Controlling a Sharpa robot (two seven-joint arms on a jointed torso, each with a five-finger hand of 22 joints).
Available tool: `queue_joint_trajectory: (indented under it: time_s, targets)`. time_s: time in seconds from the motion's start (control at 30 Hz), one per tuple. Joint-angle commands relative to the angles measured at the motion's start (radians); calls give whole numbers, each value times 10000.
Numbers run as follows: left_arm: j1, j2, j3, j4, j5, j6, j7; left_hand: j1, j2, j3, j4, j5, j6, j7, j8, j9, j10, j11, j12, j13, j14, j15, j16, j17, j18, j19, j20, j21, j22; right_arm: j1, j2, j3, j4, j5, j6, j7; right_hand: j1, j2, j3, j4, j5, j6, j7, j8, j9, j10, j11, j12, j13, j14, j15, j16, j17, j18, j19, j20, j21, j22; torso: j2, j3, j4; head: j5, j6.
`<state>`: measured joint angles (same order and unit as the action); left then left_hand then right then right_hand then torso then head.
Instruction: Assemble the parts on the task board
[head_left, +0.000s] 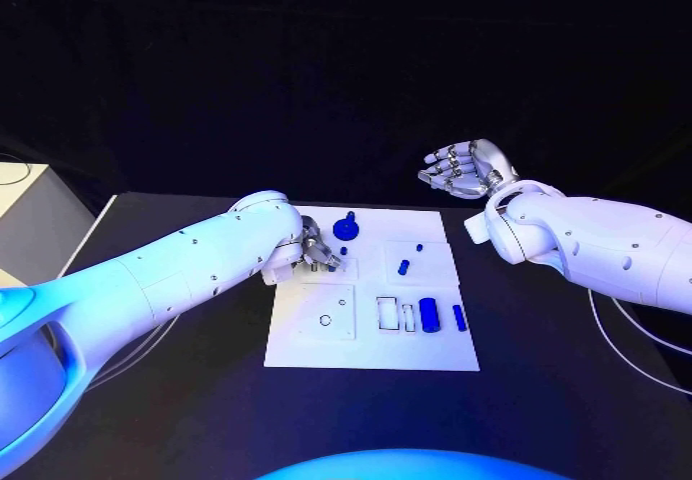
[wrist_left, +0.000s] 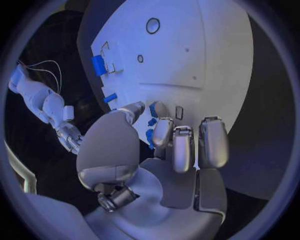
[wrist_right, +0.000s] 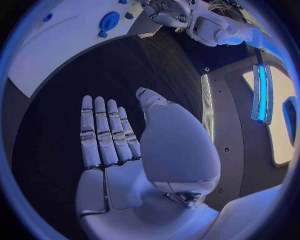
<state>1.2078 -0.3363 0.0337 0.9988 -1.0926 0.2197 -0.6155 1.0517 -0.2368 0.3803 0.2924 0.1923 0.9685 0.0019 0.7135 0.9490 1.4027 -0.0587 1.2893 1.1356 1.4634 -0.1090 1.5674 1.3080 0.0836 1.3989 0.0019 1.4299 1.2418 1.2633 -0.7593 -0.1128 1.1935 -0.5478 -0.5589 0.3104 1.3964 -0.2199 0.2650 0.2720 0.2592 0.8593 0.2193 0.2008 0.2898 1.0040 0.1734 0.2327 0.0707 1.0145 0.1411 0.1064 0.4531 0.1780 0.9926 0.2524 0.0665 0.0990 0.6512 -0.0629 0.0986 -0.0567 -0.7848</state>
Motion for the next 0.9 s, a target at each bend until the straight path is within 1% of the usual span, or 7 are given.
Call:
queue_joint_trajectory:
  time_s: [0.03, 0.13, 0.37, 0.47, 0.7, 0.8, 0.9]
  targets:
    - [3, -81, 20, 121, 29, -117, 47, -164, 276, -556, 10, -637, -7, 44, -116, 105, -73, -5, -48, -19, 1051, -11, 0, 2548, -131, -13, 12, -81, -23, -15, -11, 2, 15, -35, 121, 92, 18, 104, -72, -14, 57, 21, 235, -48, -12, -4, 78, -55, -8, -56, -6, -42, -9, 64, -84, -12, -12, -9, 0, 0, 4, -4, 18]
    - [5, -154, 37, 192, 29, -183, 45, -103, 529, -1163, 16, -1214, -12, 44, -181, 203, -111, -2, -73, -70, 1044, -10, -12, 2520, -126, -23, 15, -96, -34, -24, -17, 2, 16, -35, 120, 95, 18, 104, -72, -14, 57, 21, 235, -48, -12, -4, 78, -55, -8, -56, -6, -42, -9, 64, -84, -12, -12, -9, -1, 1, 5, -5, 28]
    - [7, -335, 307, 440, 120, -334, 99, 153, 764, -1887, 12, -1354, -127, 91, -306, 302, -281, 40, -249, -332, 995, 20, -87, 2348, -76, -157, 34, -223, -270, -39, -37, 2, 24, -30, 121, 101, 7, 112, -89, -4, 55, 22, 238, -56, -13, -7, 82, -55, -19, -68, 0, -56, -25, 63, -96, -7, -14, -27, 18, -3, 2, 43, 69]
    - [10, -428, 535, 555, 295, -430, 169, 489, 941, -2415, 11, -1349, -481, 264, -677, 228, -559, 189, -482, -654, 939, 140, -176, 2153, -6, -378, 121, -430, -632, -42, -51, 2, 27, -28, 114, 104, 6, 113, -91, -3, 55, 22, 238, -57, -13, -7, 82, -55, -20, -69, 1, -58, -27, 63, -97, -6, -14, -29, 5, -1, 12, 47, 72]
    - [79, -787, 1195, 735, 630, -631, 316, 1390, 1387, -3060, 16, -1273, -1272, 767, -1573, -240, -1863, 642, -1656, -2323, 714, 541, -476, 1538, 239, -1121, 450, -1154, -1837, -45, -117, 2, 56, -25, 94, 103, 4, 113, -94, -2, 55, 22, 239, -58, -13, -9, 83, -55, -21, -72, 2, -60, -29, 63, -99, -5, -15, -31, 22, 25, 4, 32, 133]
    - [156, -974, 1510, 729, 800, -732, 404, 1741, 1509, -2948, 11, -1250, -1389, 895, -1867, -559, -2145, 755, -1873, -2672, 658, 646, -539, 1412, 279, -1234, 542, -1290, -2026, -43, -162, 2, 82, -24, 79, 97, 4, 113, -94, -2, 55, 22, 239, -58, -13, -9, 83, -55, -21, -72, 2, -60, -29, 63, -99, -5, -15, -31, 40, 32, -1, 40, 172]
    - [256, -1042, 1681, 566, 921, -1003, 608, 2161, 1453, -2482, 11, -1238, -1583, 1053, -2265, -1011, -2434, 892, -2098, -3030, 495, 758, -750, 993, 328, -1385, 639, -1468, -2289, -38, -191, 3, 113, -24, 64, 96, 1, 117, -108, 3, 57, 24, 240, -63, -14, -14, 86, -58, -29, -80, 6, -71, -41, 63, -109, -1, -16, -45, 61, 23, -4, 52, 210]
